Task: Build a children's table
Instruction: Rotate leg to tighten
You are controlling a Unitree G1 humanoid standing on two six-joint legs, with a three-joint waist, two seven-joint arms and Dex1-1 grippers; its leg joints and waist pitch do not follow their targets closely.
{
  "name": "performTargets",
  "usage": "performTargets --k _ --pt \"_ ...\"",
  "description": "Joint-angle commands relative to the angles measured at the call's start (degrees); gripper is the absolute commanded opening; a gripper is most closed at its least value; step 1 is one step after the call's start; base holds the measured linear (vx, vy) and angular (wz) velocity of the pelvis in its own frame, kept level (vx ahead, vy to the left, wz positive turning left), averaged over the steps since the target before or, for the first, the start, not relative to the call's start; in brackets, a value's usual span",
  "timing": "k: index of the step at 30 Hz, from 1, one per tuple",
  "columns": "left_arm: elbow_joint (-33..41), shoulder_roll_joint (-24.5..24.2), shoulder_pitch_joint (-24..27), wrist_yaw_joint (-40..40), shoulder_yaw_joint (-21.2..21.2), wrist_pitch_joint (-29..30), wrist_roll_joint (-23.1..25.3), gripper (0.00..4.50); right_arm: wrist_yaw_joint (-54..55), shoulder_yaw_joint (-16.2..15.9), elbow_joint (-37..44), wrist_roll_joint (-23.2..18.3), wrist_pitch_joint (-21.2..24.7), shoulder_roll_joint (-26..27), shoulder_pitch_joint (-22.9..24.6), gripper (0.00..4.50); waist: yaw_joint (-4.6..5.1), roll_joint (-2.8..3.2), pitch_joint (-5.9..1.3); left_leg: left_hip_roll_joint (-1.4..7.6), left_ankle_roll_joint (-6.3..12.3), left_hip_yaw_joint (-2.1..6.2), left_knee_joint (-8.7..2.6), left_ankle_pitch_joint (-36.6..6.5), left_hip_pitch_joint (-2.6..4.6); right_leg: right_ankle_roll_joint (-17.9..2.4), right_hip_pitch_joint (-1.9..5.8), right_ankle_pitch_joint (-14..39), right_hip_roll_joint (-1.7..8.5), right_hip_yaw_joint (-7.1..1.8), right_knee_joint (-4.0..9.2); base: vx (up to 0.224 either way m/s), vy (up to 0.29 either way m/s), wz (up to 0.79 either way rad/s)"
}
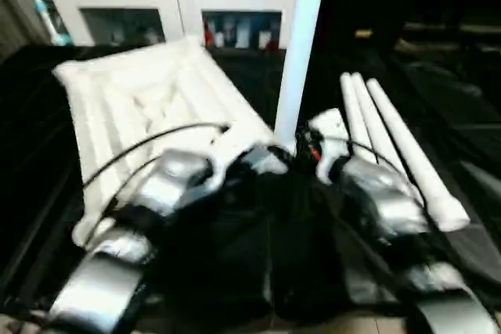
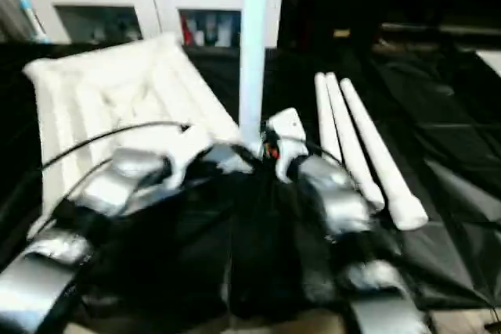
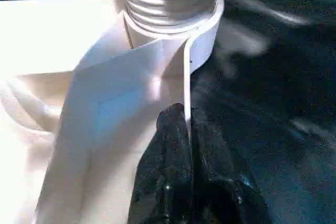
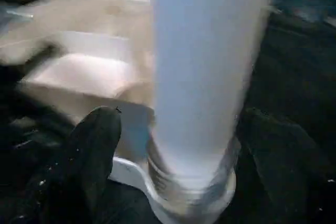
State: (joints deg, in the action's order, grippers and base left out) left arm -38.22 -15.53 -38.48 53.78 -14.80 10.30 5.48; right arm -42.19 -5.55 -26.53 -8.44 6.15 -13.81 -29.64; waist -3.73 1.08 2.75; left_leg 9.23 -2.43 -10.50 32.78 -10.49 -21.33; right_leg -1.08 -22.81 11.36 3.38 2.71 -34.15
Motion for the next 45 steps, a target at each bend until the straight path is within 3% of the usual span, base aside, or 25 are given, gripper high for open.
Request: performTargets --k 1,4,8,15,18,25,30,35,42,45 --pt "1.1 0.2 1.4 2.9 -1.0 -0.8 -2.1 0.0 -2.6 -0.6 2.3 -1.2 0.4 -0.5 0.1 3.92 -0.37 -0.39 -3.45 4.58 7.45 1.48 -3.22 -6.7 0.67 -15.5 3.18 -1.3 5.55 -2.84 2.92 0.0 0.0 0.0" --pt "8.9 -3.1 5.7 8.0 -1.4 -2.8 -4.2 0.0 -9.9 -1.7 9.4 -3.6 4.2 -4.4 4.1 3.92 -0.67 -0.32 -3.39 4.73 6.98 1.59 -3.31 -7.5 0.62 -15.2 3.45 -0.3 5.55 -2.81 2.9 0.0 0.0 0.0" --pt "17.4 -6.3 10.1 10.5 -1.1 -0.2 -5.6 0.0 -15.5 -3.9 14.5 -4.9 4.6 -7.9 7.7 3.92 -1.03 -0.26 -3.44 4.63 6.96 1.36 -3.18 -6.9 0.64 -15.1 3.07 -0.4 5.37 -2.79 2.82 0.0 0.0 0.0" --pt "23.9 -8.1 13.1 10.8 0.0 2.0 -6.9 0.0 -17.2 -6.3 15.4 -2.1 3.0 -10.0 9.4 3.92 -1.23 -0.36 -3.41 4.3 6.01 1.36 -3.05 -7.1 0.64 -14.3 2.95 2.4 5.25 -2.82 3.02 0.0 0.0 0.0" --pt "26.0 -7.8 14.5 10.7 0.6 2.4 -7.9 0.0 -17.3 -6.6 16.2 -2.2 3.6 -10.1 9.9 3.92 -1.22 -0.36 -3.58 4.27 6.37 1.39 -2.87 -5.8 0.59 -14.5 3.07 0.0 5.15 -2.8 2.67 0.0 0.0 0.0" --pt "24.9 -6.2 14.8 10.1 1.8 1.6 -9.8 0.0 -15.6 -6.5 14.1 -1.4 2.5 -9.4 9.1 3.77 -1.29 -0.47 -3.64 4.1 7.05 1.36 -2.58 -5.0 0.52 -14.6 3.09 -0.6 5.1 -2.74 2.52 0.0 0.0 0.0" --pt "23.6 -5.6 14.5 9.3 1.9 0.9 -9.3 0.0 -15.2 -6.5 13.0 -1.1 2.1 -8.7 8.6 3.4 -1.25 -0.75 -3.4 4.07 5.99 1.37 -2.65 -7.5 0.5 -13.7 2.98 4.6 5.13 -2.82 2.92 0.0 0.0 0.0" --pt "23.3 -5.9 14.3 9.7 1.3 1.3 -8.9 0.0 -14.9 -6.7 12.0 -1.1 1.2 -8.1 8.4 3.02 -1.28 -0.6 -3.3 3.99 4.91 1.45 -2.69 -8.9 0.56 -12.5 2.82 8.4 5.12 -2.91 3.17 0.0 0.0 0.0" --pt "20.2 -6.7 13.8 10.0 -1.5 1.1 -5.2 0.0 -14.7 -6.9 10.3 -0.7 -0.3 -7.8 8.7 2.72 -1.19 -0.36 -3.67 3.85 6.0 1.4 -2.33 -6.6 0.49 -13.6 2.9 2.8 4.93 -2.82 2.62 0.0 0.0 0.0" --pt "19.1 -6.8 13.4 10.2 -2.1 1.2 -4.5 0.0 -14.7 -7.0 9.8 -0.5 -0.6 -7.7 8.7 2.69 -1.28 -0.38 -3.68 3.85 6.04 1.39 -2.29 -6.8 0.52 -13.8 2.98 2.7 4.97 -2.8 2.61 0.0 0.0 0.0"
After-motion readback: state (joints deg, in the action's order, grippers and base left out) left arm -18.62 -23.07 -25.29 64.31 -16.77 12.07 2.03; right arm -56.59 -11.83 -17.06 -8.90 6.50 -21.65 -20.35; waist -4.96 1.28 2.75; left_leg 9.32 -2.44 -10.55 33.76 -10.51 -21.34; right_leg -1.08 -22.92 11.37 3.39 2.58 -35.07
